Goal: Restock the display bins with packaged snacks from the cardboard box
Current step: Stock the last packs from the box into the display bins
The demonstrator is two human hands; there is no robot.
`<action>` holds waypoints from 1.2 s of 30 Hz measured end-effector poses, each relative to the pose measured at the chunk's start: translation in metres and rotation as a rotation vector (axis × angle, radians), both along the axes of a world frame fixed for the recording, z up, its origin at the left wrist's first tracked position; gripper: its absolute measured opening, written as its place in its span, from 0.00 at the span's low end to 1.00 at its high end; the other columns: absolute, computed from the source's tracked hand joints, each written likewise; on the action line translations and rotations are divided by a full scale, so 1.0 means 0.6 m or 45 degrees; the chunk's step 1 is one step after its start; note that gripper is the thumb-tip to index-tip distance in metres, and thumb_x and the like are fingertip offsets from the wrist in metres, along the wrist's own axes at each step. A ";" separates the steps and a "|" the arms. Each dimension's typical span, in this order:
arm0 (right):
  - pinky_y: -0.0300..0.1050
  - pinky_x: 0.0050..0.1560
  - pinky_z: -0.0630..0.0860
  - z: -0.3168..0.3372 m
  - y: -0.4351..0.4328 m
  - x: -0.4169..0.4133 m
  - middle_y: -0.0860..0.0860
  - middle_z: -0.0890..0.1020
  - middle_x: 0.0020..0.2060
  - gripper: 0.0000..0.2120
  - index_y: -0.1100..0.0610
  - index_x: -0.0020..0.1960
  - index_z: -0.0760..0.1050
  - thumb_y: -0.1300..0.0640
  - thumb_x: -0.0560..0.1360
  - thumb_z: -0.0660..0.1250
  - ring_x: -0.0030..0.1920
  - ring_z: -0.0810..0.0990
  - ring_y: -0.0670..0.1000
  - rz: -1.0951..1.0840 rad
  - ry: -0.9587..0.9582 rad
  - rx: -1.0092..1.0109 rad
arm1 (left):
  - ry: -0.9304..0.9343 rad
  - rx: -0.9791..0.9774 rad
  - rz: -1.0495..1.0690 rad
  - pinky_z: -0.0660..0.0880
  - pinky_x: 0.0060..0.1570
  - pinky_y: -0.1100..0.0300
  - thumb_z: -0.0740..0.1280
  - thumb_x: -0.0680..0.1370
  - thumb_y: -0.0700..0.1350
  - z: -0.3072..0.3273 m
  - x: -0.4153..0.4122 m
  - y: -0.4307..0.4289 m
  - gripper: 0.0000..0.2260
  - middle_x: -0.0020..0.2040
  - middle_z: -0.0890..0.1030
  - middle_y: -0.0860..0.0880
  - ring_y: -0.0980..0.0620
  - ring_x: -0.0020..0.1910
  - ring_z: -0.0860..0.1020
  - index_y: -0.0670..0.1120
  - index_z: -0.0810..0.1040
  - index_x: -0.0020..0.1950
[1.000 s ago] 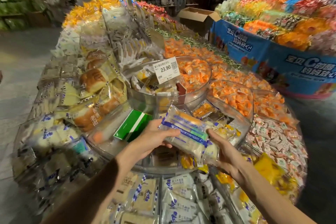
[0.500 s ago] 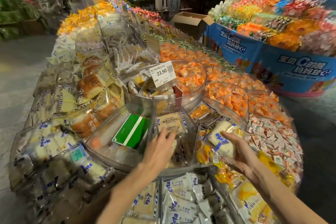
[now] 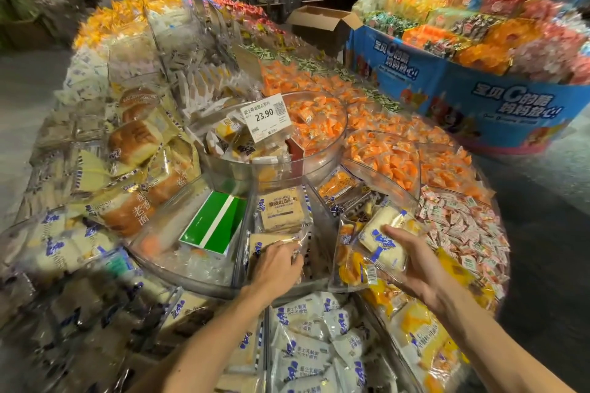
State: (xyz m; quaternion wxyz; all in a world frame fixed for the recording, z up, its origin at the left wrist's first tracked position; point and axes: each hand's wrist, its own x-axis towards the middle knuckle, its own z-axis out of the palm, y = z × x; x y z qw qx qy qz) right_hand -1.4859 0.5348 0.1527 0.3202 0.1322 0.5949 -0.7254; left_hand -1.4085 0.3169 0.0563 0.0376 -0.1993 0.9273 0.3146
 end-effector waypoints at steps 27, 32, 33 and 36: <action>0.65 0.68 0.68 0.012 0.223 -0.019 0.62 0.84 0.55 0.23 0.61 0.69 0.75 0.58 0.74 0.70 0.54 0.85 0.61 -0.180 0.076 -0.173 | 0.136 0.917 0.048 0.80 0.46 0.54 0.74 0.76 0.45 0.089 0.007 0.107 0.21 0.50 0.84 0.52 0.58 0.42 0.83 0.52 0.66 0.62; 0.66 0.54 0.76 -0.036 0.283 -0.098 0.65 0.83 0.55 0.21 0.62 0.65 0.75 0.60 0.73 0.69 0.50 0.85 0.64 -0.068 0.004 -0.178 | -0.003 0.644 -0.109 0.73 0.50 0.59 0.75 0.74 0.50 0.048 -0.043 0.210 0.21 0.54 0.79 0.57 0.55 0.52 0.78 0.54 0.69 0.61; 0.65 0.54 0.77 -0.044 0.296 -0.113 0.66 0.83 0.56 0.22 0.63 0.65 0.75 0.60 0.72 0.70 0.51 0.85 0.65 -0.057 -0.020 -0.172 | -0.017 0.580 -0.130 0.73 0.49 0.60 0.75 0.75 0.49 0.043 -0.054 0.232 0.21 0.53 0.76 0.58 0.54 0.53 0.77 0.53 0.69 0.63; 0.65 0.57 0.75 -0.065 0.331 -0.156 0.67 0.80 0.61 0.29 0.63 0.70 0.72 0.60 0.70 0.73 0.61 0.79 0.68 -0.028 -0.106 -0.176 | -0.005 0.474 -0.043 0.76 0.58 0.50 0.73 0.76 0.50 0.017 -0.095 0.275 0.20 0.60 0.76 0.53 0.50 0.57 0.77 0.53 0.71 0.64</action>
